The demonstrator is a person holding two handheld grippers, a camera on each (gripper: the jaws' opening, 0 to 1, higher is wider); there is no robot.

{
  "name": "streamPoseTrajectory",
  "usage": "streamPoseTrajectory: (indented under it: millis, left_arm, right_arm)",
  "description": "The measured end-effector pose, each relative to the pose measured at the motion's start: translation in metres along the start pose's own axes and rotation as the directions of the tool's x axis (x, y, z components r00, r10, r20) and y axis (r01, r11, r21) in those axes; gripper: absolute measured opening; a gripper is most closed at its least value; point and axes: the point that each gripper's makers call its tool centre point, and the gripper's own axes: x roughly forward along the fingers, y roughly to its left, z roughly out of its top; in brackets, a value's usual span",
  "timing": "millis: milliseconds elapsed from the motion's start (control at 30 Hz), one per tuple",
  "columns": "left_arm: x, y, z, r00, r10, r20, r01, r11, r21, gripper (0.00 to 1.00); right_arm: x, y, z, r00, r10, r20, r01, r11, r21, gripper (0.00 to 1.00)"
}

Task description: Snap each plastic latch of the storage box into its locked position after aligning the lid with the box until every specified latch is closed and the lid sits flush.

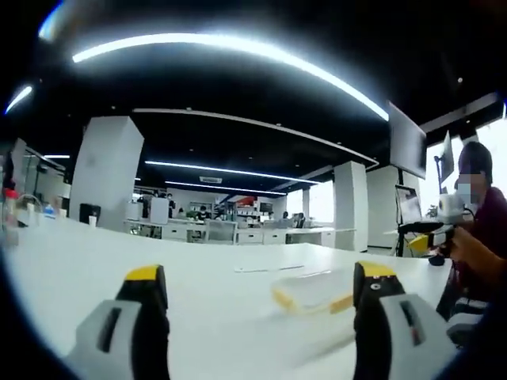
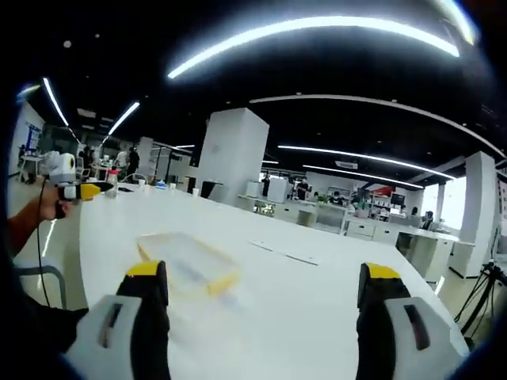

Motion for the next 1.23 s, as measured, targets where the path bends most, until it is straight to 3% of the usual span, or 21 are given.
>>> streamPoseTrajectory:
  millis: [133,333,467,533,667,833,933,1133,1233]
  left_arm:
    - [-0.008,0.006,-0.003,1.0,0.023,-0.018,-0.023,1.0,0.005,0.97]
    - [-0.014,0.009,0.001,0.999,0.05,-0.019,-0.049,0.998,0.035,0.95]
    - [-0.02,0.015,0.008,0.997,0.072,0.026,-0.072,0.997,0.007,0.89]
    - [-0.022,0.018,0.01,0.997,0.078,0.027,-0.079,0.997,0.015,0.92]
    - [-0.024,0.018,0.01,0.997,0.071,0.014,-0.071,0.997,0.025,0.97]
    - [-0.027,0.02,0.003,0.997,0.078,-0.009,-0.077,0.997,0.026,1.0]
    - [-0.03,0.028,-0.001,0.993,0.116,-0.022,-0.116,0.993,0.019,0.99]
    - [-0.031,0.028,0.0,0.992,0.122,-0.023,-0.121,0.992,0.022,0.99]
    - [-0.031,0.026,-0.001,0.993,0.113,-0.019,-0.114,0.993,-0.023,0.99]
  right_arm:
    - [-0.013,-0.007,0.003,0.998,-0.066,0.022,0.066,0.998,0.01,1.0]
    - [-0.023,-0.004,0.001,0.994,-0.103,0.025,0.102,0.995,0.019,1.0]
    - [-0.026,-0.001,-0.001,0.994,-0.111,0.02,0.11,0.993,0.044,1.0]
    - [-0.03,0.004,0.0,0.994,-0.098,0.038,0.095,0.993,0.064,1.0]
    - [-0.034,0.003,-0.008,0.992,-0.126,-0.004,0.126,0.99,0.056,1.0]
    - [-0.041,0.007,-0.003,0.989,-0.144,0.018,0.143,0.987,0.079,1.0]
    - [-0.046,0.002,-0.005,0.982,-0.189,0.004,0.189,0.98,0.068,1.0]
    - [-0.052,0.0,-0.005,0.978,-0.21,-0.003,0.21,0.976,0.058,1.0]
    - [-0.056,-0.001,-0.002,0.974,-0.226,0.01,0.225,0.972,0.062,1.0]
